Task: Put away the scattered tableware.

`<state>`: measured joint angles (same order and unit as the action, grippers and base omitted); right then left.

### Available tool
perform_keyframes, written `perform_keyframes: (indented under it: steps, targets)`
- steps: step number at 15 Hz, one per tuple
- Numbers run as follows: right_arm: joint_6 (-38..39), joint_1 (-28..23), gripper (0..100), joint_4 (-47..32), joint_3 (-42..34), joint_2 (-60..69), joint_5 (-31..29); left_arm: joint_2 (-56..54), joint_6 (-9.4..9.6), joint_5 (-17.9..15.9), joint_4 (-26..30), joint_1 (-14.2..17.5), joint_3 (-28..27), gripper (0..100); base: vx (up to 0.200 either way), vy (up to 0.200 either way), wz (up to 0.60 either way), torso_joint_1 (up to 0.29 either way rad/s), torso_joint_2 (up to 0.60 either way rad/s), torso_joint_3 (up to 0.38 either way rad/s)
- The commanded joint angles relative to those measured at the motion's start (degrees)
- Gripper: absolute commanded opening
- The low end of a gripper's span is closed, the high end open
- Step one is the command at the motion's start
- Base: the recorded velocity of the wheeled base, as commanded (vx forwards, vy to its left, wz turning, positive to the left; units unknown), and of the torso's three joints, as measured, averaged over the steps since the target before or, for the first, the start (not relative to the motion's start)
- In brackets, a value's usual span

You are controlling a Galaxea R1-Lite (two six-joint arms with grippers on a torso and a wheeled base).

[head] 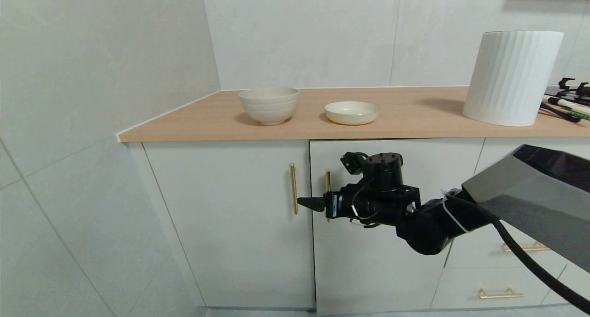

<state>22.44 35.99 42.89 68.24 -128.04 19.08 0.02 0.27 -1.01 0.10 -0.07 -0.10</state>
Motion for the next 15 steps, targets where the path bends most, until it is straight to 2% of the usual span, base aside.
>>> perform_keyframes:
  steps: [1,2,3,5,7,8,10,11,13,15]
  targets:
    - [0.1,0.4,100,0.2,-4.2,4.2,1.6,0.0,0.00,0.0,0.0,0.0,0.0,100,0.000,0.000,0.00,0.000,0.00,0.000]
    - [0.1,0.4,100,0.4,-5.3,5.0,2.0,0.0,0.00,0.0,0.0,0.0,0.0,100,0.000,0.000,0.00,0.000,0.00,0.000]
    - [0.1,0.4,100,2.4,-10.6,8.3,5.3,0.0,0.00,0.0,0.0,0.0,0.0,100,0.000,0.000,0.00,0.000,0.00,0.000]
    - [0.1,1.2,100,6.8,-16.7,10.7,8.1,0.0,0.00,0.0,0.0,0.1,0.0,100,0.000,0.000,0.00,0.000,0.00,0.000]
    - [-0.1,1.5,100,11.9,-21.1,10.9,8.3,0.0,0.00,0.0,0.0,0.1,0.0,100,0.000,0.000,0.00,0.000,0.00,0.000]
    - [0.0,1.7,100,16.8,-24.5,10.9,8.3,0.0,0.17,0.0,0.0,0.1,0.0,100,0.000,0.000,0.00,0.000,0.00,0.000]
    - [0.0,1.8,100,19.5,-26.3,10.9,8.3,0.0,0.87,0.2,-0.4,0.1,0.0,100,0.000,0.000,0.00,0.000,0.00,0.000]
    - [0.1,1.9,100,19.6,-26.5,11.3,8.2,0.0,0.17,0.0,-1.2,0.0,-2.5,100,0.000,0.000,0.00,0.000,0.00,0.000]
    - [0.2,1.9,100,19.6,-26.9,12.5,8.2,1.5,-3.87,-2.0,1.8,-0.4,-12.4,100,0.000,0.000,0.00,0.000,0.00,0.000]
    - [0.2,1.9,100,19.6,-27.3,13.3,8.2,11.7,-4.57,-11.6,11.1,-3.9,-24.6,100,0.000,0.000,0.00,0.000,0.00,0.000]
